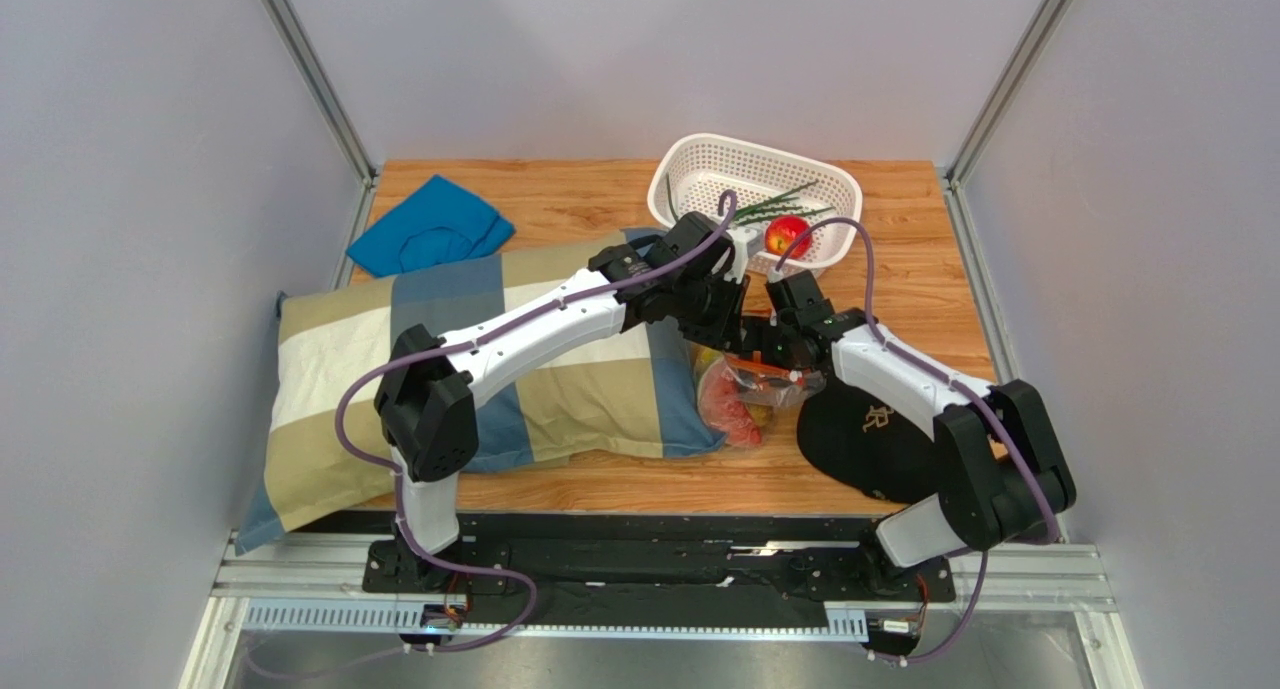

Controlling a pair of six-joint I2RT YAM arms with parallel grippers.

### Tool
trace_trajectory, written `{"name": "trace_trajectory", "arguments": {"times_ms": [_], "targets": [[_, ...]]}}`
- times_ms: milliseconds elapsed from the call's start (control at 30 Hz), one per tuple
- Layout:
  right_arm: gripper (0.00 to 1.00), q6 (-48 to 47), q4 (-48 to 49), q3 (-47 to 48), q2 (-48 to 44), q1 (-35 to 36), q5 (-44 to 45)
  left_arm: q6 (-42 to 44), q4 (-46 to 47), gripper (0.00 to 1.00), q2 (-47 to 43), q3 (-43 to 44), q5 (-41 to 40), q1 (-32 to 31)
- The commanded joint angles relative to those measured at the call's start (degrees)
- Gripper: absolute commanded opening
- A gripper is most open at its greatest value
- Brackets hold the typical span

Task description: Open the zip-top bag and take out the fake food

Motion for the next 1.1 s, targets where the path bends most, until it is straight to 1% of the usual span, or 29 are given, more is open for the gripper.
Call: {"name": "trace_trajectory", "arguments": {"times_ms": [0,100,233,367,433,567,667,800,833,967,1067], "targets": [[0.85,-0.1,7.1,1.0,1.7,0.1,6.6,-1.3,2.4,0.00,-0.6,-1.2,1.6,0.1],[0.88,-1.4,8.9,2.0,2.5,0.1,6.1,-1.7,2.6,0.00,-0.7,-2.1,2.3,0.1],[0.89,-2.1,8.3,1.7,-1.4,0.1,6.5,-1.9,2.6,0.00,-0.8,-2.2,2.8,0.1],[0.88,-3.9,10.5,1.2,-4.6,0.1,5.2,-2.1,2.9,0.00,-0.8,-2.3,3.1,0.0],[0.87,-4.5,10.8,1.8,-4.3,0.1,5.1,-2.2,3.2,0.00,-0.7,-2.1,3.2,0.1],[0.84,-5.8,10.6,3.7,-0.9,-0.1,6.1,-2.1,3.2,0.00,-0.7,-2.0,3.5,0.0],[0.84,-5.7,11.0,4.6,2.1,0.0,6.3,-2.3,3.2,0.00,-0.9,-2.4,3.6,0.0],[0.89,-5.5,14.6,4.3,5.2,-0.1,5.7,-2.8,3.6,0.00,-0.5,-3.0,4.2,0.0],[0.90,-5.5,15.7,4.6,7.2,-0.2,5.3,-3.0,3.7,0.00,-0.3,-3.0,4.2,-0.1],[0.91,-5.1,17.2,6.7,12.4,-0.3,4.7,-3.9,4.0,0.00,0.0,-3.1,4.7,0.0],[0.91,-5.5,19.2,6.9,13.4,-0.5,4.7,-3.9,3.9,0.00,-0.1,-3.2,4.7,0.0]]}}
